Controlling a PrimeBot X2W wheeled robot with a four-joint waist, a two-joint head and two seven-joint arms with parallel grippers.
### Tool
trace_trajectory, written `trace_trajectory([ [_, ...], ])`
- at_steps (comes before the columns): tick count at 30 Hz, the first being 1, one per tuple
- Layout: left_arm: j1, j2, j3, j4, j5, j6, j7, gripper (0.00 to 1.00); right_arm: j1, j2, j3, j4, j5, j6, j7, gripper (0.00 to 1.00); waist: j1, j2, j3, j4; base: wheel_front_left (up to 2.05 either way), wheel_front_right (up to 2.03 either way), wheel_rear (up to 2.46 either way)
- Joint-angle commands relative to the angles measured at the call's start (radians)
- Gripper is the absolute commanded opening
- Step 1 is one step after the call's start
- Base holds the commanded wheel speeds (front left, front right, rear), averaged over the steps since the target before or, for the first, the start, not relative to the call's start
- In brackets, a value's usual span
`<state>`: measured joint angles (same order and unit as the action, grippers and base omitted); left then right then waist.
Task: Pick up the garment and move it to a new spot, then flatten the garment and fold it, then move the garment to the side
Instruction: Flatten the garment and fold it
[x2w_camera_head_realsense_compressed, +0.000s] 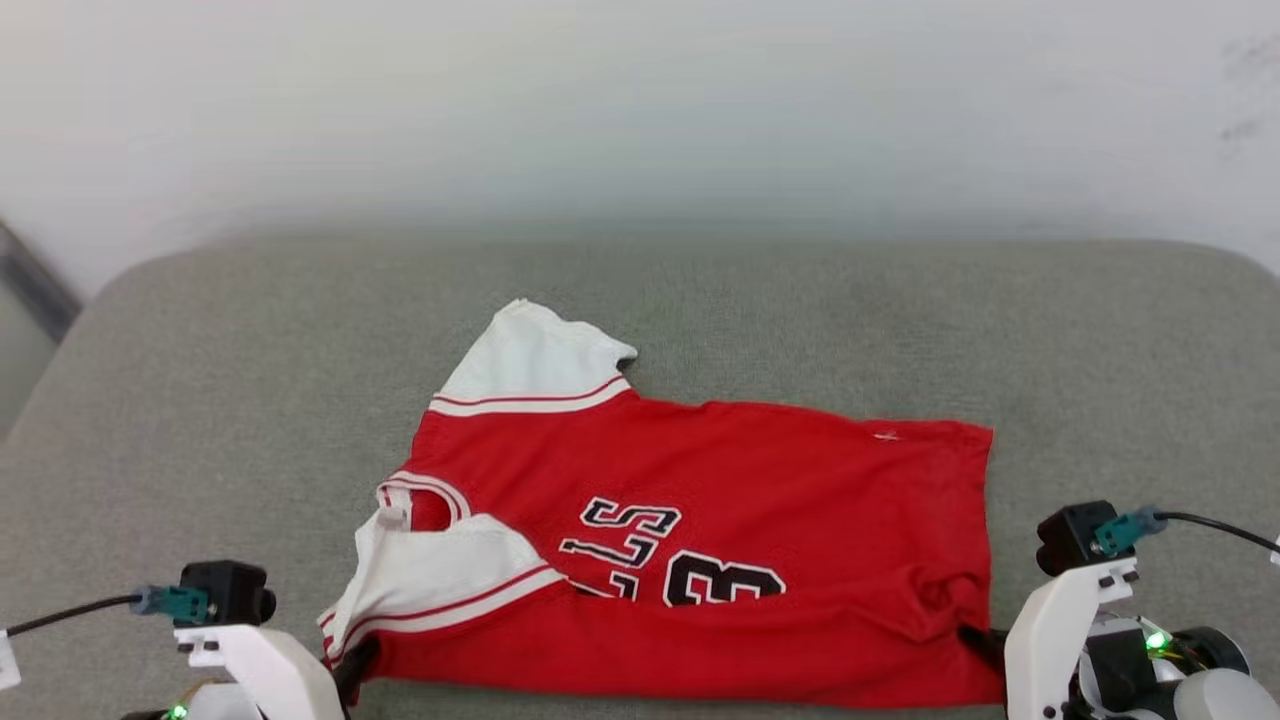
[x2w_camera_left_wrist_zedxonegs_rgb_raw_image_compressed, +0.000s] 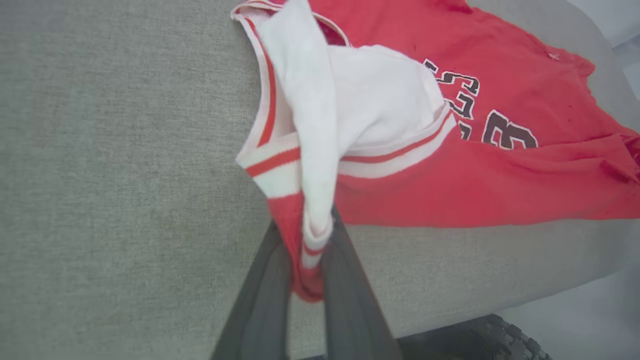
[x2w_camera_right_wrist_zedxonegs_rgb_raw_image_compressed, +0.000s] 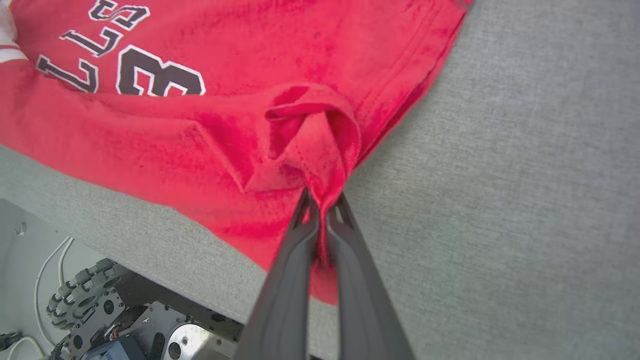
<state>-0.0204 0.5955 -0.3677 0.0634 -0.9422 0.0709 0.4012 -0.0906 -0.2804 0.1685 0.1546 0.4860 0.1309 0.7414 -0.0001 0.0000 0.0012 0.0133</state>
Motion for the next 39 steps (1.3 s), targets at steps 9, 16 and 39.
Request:
trace_trajectory([
  [9, 0.068, -0.034, -0.023, 0.005, -0.043, 0.006, 0.015, 0.31, 0.076, 0.001, -0.008, 0.007, 0.005, 0.0, -0.042, 0.78, 0.0001, 0.0, -0.019, 0.008, 0.0, 0.0, 0.0],
  [16, 0.004, -0.046, 0.013, 0.08, -0.004, -0.011, -0.094, 1.0, 0.062, 0.057, -0.05, -0.01, -0.092, 0.0, -0.312, 1.0, 0.0001, 0.0, -0.013, -0.024, 0.0, 0.0, 0.0],
  [39, -0.515, -0.011, 0.074, 0.143, 0.164, -0.017, -0.242, 1.0, -0.099, 0.221, -0.159, -0.303, -0.358, 0.0, -0.638, 1.0, 0.0001, 0.0, 0.306, -0.166, 0.0, 0.0, 0.0],
])
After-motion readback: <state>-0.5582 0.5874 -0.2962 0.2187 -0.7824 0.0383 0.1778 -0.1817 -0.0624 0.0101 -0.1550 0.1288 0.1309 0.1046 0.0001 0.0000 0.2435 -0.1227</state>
